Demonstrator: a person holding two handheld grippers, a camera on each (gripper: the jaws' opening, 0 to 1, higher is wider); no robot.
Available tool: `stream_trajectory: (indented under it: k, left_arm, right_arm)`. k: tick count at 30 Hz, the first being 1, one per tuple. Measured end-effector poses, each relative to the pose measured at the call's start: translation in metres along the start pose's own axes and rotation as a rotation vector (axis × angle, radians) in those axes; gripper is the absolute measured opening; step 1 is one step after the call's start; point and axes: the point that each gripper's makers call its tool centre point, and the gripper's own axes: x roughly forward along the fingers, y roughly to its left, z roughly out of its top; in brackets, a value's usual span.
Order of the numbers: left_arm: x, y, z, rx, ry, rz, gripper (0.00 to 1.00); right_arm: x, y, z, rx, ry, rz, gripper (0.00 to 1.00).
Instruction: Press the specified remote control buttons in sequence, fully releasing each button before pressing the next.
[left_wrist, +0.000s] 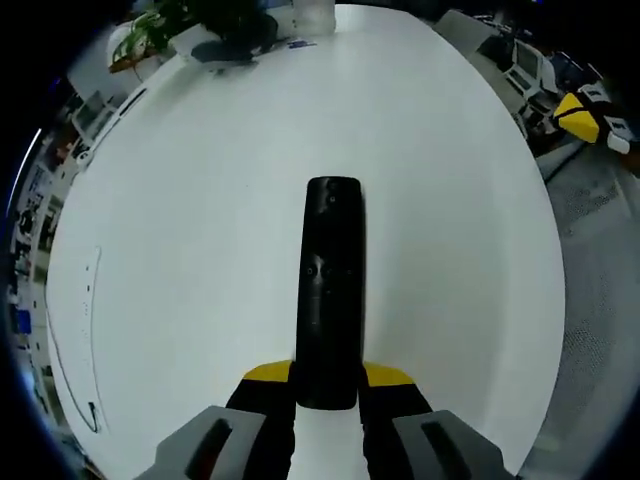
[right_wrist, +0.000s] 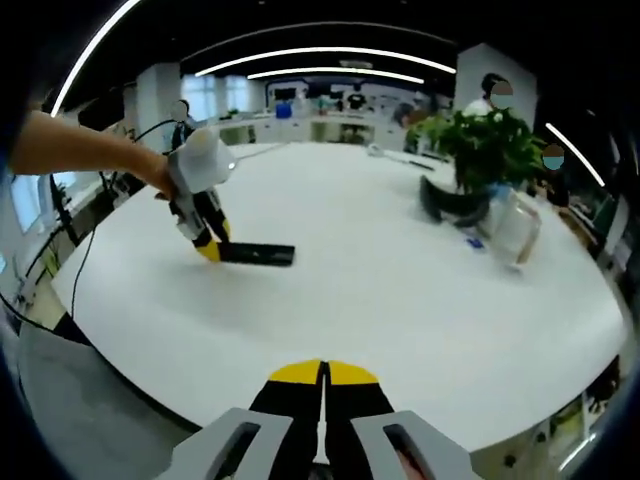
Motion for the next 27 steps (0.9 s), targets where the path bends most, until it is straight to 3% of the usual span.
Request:
stream_trajectory:
  k: [8, 12, 27]
  left_arm:
    - [0.000, -0.024, -0.001, -0.022, -0.025, 0.009, 0.23]
    - [0.000, -0.034, -0.001, -0.037, -0.033, 0.010, 0.23]
    - [-0.001, -0.073, -0.003, -0.011, -0.041, 0.002, 0.23]
  right_arm:
    - [0.001, 0.006, -0.005, -0.002, 0.031, 0.022, 0.00]
    - [0.002, 0.012, -0.012, 0.030, 0.077, 0.061, 0.00]
    - [0.002, 0.020, -0.025, 0.068, 0.149, 0.119, 0.00]
